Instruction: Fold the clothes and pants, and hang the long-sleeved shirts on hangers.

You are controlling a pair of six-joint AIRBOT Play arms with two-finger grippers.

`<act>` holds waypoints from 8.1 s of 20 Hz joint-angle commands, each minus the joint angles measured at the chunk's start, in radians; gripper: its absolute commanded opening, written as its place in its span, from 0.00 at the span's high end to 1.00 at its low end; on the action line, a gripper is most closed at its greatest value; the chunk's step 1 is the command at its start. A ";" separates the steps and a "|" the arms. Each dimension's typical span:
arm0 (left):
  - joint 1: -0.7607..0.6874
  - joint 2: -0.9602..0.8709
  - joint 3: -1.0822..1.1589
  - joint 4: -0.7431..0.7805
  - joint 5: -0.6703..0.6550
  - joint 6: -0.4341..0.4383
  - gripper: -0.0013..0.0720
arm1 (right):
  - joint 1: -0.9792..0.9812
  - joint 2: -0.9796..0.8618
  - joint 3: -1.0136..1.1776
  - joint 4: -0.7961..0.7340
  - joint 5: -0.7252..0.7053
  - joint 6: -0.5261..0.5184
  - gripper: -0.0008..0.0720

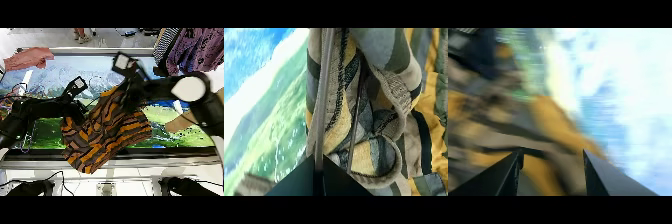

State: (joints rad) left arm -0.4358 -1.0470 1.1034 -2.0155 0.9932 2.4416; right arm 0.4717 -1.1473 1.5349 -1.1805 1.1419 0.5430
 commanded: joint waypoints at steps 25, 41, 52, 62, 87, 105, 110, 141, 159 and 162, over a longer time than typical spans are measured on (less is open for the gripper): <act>0.010 0.106 -0.003 -0.172 0.032 0.085 0.37 | -0.079 -0.100 0.002 0.102 0.173 -0.206 0.96; 0.109 0.434 -0.645 -0.314 -0.306 -0.540 0.33 | -0.082 -0.095 0.003 0.086 0.050 -0.106 0.96; -0.164 0.053 -0.489 -0.327 -0.620 -0.504 0.33 | -0.082 -0.095 0.003 0.119 0.051 -0.105 0.96; -0.164 0.049 -0.488 -0.327 -0.645 -0.554 0.33 | -0.082 -0.095 0.003 0.131 0.063 -0.105 0.96; 0.211 0.241 -0.488 -0.153 -0.482 -0.595 0.95 | -0.082 -0.068 0.002 -0.071 0.156 -0.117 0.96; 0.239 0.145 -0.480 -0.222 -0.586 -0.595 0.95 | -0.078 -0.069 0.002 0.078 0.179 -0.189 0.96; 0.238 0.263 -0.399 -0.217 -0.583 -0.593 0.95 | -0.079 -0.069 0.002 -0.010 0.176 -0.170 0.96; 0.137 0.310 -0.256 -0.352 -0.240 -0.426 0.95 | -0.079 -0.077 0.002 0.026 0.116 -0.166 0.96; 0.016 0.391 -0.197 -0.254 -0.158 -0.377 0.38 | -0.106 -0.027 0.005 0.111 0.028 -0.182 0.96; 0.103 0.519 -0.183 -0.017 -0.159 -0.296 0.38 | -0.153 -0.024 0.005 0.223 0.071 -0.222 0.96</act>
State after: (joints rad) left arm -0.4107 -0.6270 0.9058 -2.2204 0.8345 2.0777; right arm 0.3515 -1.1801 1.5394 -1.0538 1.1809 0.3534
